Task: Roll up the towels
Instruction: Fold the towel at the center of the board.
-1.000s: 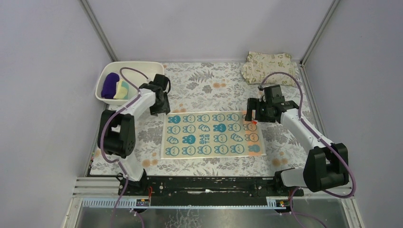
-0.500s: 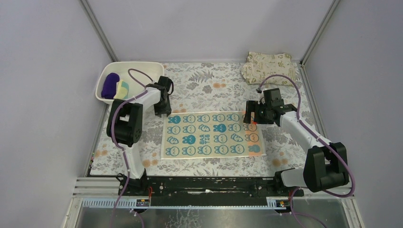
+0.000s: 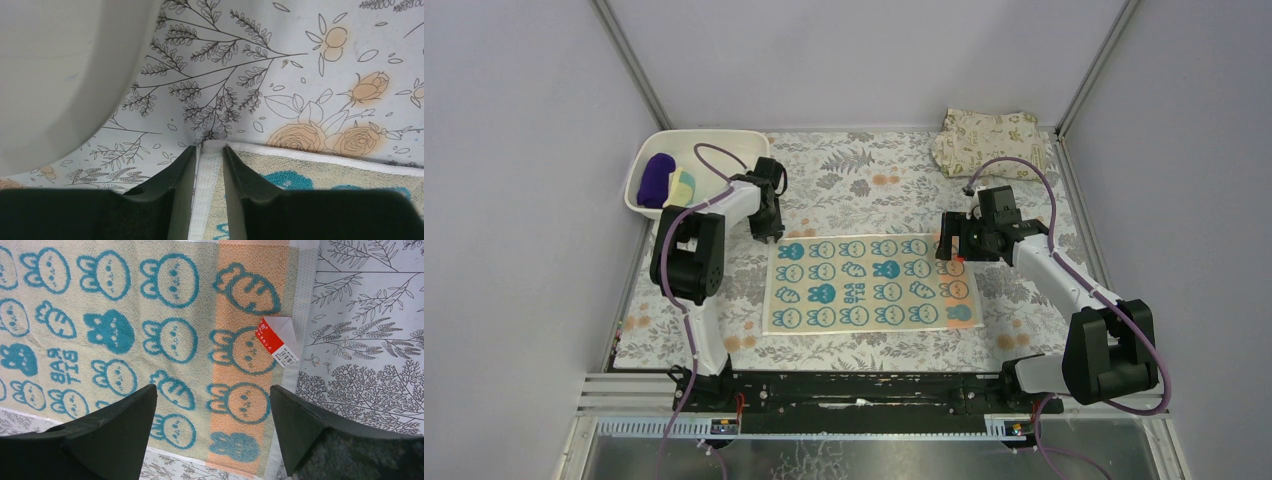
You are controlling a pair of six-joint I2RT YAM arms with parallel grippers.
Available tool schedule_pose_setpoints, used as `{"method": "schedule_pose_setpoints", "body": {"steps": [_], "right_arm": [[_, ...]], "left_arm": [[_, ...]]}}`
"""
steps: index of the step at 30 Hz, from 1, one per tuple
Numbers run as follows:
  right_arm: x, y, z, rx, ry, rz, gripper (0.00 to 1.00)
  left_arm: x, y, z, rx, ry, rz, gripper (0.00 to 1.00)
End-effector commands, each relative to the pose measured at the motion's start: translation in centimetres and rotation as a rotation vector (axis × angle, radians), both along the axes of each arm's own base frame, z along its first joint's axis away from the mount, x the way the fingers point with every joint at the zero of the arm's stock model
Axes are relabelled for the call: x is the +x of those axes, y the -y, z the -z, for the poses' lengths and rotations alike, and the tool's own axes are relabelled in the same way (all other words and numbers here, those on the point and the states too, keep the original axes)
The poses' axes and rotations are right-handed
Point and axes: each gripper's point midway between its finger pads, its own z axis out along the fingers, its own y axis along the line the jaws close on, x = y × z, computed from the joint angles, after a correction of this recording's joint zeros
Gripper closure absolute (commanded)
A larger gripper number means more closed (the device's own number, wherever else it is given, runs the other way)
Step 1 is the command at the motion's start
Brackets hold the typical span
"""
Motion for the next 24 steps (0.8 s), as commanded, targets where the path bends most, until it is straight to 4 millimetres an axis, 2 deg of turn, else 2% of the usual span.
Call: {"method": "schedule_pose_setpoints", "body": {"steps": [1,7,12,16,20,24], "right_arm": [[1.4,-0.1,-2.2,0.0,0.071,-0.008,0.11],[2.5,-0.1,-3.2,-0.006,0.097,-0.002,0.11],[3.1,0.6,-2.4,-0.066,0.085,-0.019,0.11],[4.4,1.3,-2.1,-0.132,0.047,-0.033,0.13],[5.8,3.1,-0.6,-0.257,-0.018,-0.034,0.17],[6.5,4.5,1.6,-0.34,-0.11,-0.088,0.29]], "left_arm": [[-0.9,0.0,2.6,-0.015,-0.078,0.026,0.77],[-1.5,-0.4,3.1,-0.002,-0.102,0.03,0.88],[-1.6,-0.9,3.1,0.024,-0.107,0.029,0.94],[-1.6,-1.0,3.1,0.031,-0.115,0.027,0.97],[-1.4,-1.1,3.1,0.038,-0.122,0.024,0.99],[-1.4,-1.3,3.2,0.052,-0.13,0.016,0.99]]}}
